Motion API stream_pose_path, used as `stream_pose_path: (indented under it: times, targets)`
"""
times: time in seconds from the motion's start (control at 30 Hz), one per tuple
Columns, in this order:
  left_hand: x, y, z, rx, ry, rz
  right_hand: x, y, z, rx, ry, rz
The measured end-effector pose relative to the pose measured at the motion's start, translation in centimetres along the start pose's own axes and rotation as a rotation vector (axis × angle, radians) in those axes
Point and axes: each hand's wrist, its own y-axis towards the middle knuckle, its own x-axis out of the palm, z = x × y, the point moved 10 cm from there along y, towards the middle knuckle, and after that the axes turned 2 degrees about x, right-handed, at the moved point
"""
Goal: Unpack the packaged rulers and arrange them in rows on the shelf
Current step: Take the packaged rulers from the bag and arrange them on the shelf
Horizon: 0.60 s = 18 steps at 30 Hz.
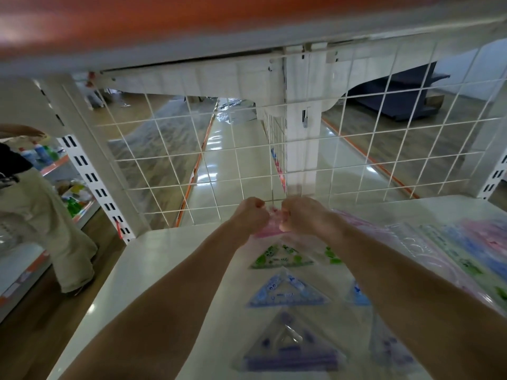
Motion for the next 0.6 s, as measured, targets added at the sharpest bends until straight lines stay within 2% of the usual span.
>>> stream_pose_path:
  times: [0.2, 0.33, 0.6]
  targets:
    - [0.3, -0.1, 1.1, -0.059, -0.018, -0.106, -0.2, 0.0, 0.9, 0.058, 0.161, -0.008]
    - [0.8, 0.0, 0.9, -0.064, 0.047, -0.088, 0.1, 0.5, 1.2, 0.080, 0.222, -0.013]
    - [1.7, -0.1, 0.0, 0.038, 0.031, -0.131, 1.1, 1.0, 0.8, 0.068, 0.059, -0.083]
